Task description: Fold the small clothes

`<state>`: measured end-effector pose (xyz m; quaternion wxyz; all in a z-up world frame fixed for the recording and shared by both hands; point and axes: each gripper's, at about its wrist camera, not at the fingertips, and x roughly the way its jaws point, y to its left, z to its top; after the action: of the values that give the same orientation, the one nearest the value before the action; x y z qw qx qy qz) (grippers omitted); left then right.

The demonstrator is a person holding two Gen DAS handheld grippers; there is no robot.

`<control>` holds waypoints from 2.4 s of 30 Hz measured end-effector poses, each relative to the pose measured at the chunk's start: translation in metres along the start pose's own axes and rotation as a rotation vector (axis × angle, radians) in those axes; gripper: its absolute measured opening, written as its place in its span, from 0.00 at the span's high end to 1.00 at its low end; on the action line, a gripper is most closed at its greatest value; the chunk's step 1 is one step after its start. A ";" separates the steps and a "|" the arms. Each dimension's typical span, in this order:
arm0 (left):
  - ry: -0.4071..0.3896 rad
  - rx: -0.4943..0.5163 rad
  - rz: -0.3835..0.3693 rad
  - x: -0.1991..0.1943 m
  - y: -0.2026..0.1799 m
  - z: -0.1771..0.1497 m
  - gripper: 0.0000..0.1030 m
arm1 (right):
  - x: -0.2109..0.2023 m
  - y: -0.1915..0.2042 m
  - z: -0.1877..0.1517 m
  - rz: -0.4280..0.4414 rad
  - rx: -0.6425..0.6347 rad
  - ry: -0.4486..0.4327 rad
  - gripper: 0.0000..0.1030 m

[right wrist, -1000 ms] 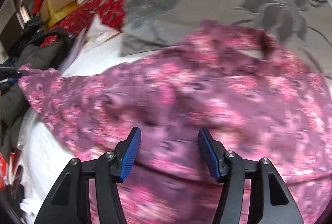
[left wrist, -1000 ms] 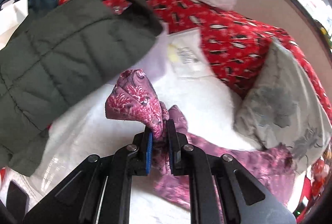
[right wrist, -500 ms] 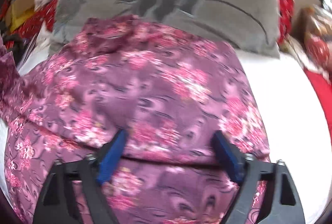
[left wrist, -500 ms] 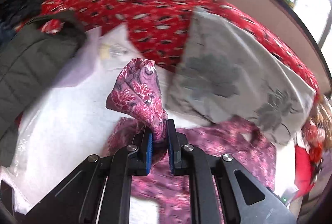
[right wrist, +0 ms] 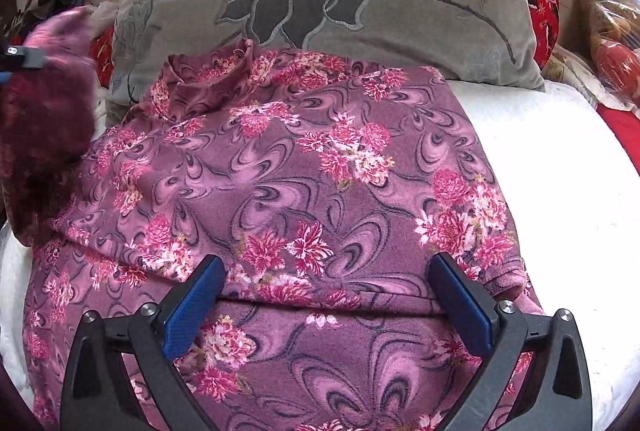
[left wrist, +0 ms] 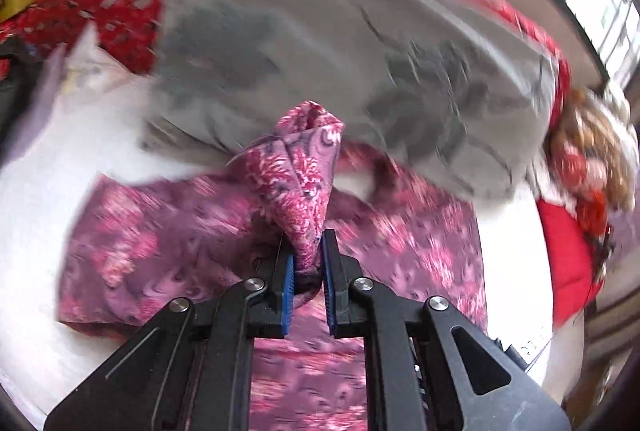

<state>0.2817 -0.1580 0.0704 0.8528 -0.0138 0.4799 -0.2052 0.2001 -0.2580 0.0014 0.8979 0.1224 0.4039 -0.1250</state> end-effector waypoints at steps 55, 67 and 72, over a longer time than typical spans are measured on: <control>0.186 -0.526 -0.375 -0.011 0.171 -0.104 0.58 | 0.020 -0.083 0.064 0.261 0.456 0.147 0.78; 0.244 -0.407 -0.114 0.032 0.165 -0.072 0.63 | 0.037 -0.090 0.090 0.067 0.290 0.229 0.89; 0.192 -0.359 -0.160 -0.004 0.157 -0.073 0.61 | -0.012 -0.079 0.095 0.104 0.177 0.109 0.81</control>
<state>0.2724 0.0002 -0.0009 0.7680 -0.1840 0.5852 -0.1840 0.2330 -0.3613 0.0619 0.8657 0.2284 0.4324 -0.1064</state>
